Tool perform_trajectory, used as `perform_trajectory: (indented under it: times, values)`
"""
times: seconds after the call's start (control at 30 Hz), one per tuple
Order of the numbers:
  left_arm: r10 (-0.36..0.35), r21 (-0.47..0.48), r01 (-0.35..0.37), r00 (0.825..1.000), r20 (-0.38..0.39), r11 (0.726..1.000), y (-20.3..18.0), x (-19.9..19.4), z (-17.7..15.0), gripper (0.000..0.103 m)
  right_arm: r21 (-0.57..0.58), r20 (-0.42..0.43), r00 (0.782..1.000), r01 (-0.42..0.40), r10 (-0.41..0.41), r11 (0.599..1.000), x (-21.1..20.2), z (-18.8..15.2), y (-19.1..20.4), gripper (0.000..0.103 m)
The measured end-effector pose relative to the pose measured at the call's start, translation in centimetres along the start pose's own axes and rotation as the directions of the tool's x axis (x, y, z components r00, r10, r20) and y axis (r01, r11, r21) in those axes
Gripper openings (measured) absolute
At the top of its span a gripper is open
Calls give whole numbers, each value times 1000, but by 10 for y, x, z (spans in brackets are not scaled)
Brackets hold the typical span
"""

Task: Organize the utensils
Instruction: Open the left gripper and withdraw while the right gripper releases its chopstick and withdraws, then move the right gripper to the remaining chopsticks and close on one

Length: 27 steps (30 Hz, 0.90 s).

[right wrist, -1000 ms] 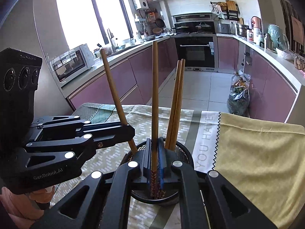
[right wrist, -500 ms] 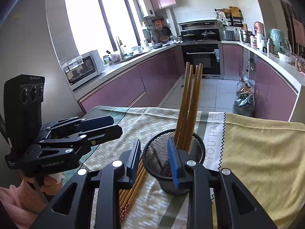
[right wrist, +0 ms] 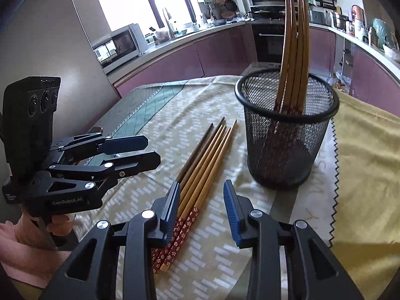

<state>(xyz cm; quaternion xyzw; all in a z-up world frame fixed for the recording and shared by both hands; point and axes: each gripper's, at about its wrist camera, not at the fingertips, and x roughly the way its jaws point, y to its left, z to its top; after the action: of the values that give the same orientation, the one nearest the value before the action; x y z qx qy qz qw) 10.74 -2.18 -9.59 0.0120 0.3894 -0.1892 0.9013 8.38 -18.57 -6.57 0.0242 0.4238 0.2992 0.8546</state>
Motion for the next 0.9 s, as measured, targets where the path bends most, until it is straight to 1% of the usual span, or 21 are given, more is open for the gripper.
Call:
perform_trajectory:
  times: [0.13,0.3,0.43,0.67,0.9]
  values:
    - [6,-14,-6,999,-41,1000,1,9,-14,44,2,-35,999,15,-15,1000,11,-10,4,34]
    - [2,-29,-4,998,-68,1000,2,16,-23,44,-2,-41,998,38,-38,999,16,-11,11,34]
    - [7,-31,-9,996,-84,999,-1,20,-25,44,-1,-48,998,46,-46,999,18,-14,11,34]
    - [17,-34,-20,995,-96,999,-2,26,-24,44,-10,-54,997,62,-62,998,23,-15,13,34]
    - [35,-16,-36,995,-93,999,-7,30,-22,44,-18,-54,995,78,-79,997,25,-14,14,34]
